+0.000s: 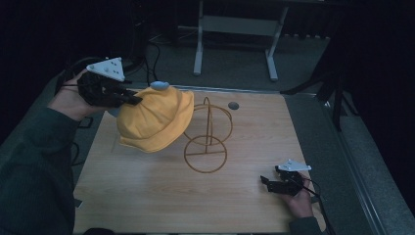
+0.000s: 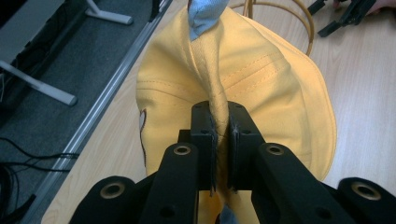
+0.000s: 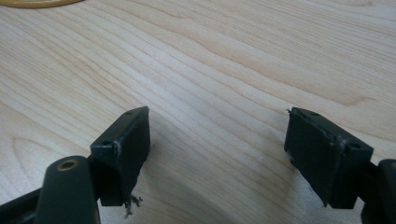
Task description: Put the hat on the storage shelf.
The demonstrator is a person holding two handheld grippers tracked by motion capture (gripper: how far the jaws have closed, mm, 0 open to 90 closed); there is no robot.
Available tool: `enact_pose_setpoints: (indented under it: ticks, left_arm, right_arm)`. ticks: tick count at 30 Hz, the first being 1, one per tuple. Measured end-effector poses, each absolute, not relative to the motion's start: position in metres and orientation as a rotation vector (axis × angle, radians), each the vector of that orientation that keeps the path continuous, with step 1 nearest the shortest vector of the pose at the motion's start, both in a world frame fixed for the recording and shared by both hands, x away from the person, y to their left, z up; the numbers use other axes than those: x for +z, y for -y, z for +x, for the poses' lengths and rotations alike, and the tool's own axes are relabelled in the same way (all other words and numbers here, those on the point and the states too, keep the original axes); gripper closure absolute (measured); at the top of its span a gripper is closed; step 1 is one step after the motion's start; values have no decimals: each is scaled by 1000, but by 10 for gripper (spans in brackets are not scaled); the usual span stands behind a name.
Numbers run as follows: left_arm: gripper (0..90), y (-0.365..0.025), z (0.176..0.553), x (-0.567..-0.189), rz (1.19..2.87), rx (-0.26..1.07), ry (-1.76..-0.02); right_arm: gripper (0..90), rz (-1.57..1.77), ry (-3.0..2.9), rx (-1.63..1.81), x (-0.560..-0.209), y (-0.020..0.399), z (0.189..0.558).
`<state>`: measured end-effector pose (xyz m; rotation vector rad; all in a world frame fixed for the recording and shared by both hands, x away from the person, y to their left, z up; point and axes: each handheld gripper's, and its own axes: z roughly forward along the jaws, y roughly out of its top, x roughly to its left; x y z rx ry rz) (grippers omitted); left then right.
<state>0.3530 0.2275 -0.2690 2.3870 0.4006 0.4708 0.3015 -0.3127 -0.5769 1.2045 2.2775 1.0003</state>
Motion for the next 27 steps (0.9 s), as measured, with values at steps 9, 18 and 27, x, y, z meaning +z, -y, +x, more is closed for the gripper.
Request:
enact_pose_setpoints:
  ticks: [9,18,27]
  left_arm:
    - [832,-217,357,-266,2388,470,-382]
    - [832,-209,359,-266,2401,464,-364]
    - [832,-206,360,-267,2406,458,-359]
  right_arm:
    - [221,1205,-2278,1001,-577,313,301]
    - [221,1205,-2277,1001,-577,313,301]
    - [221,1205,-2278,1001,-577,313,301]
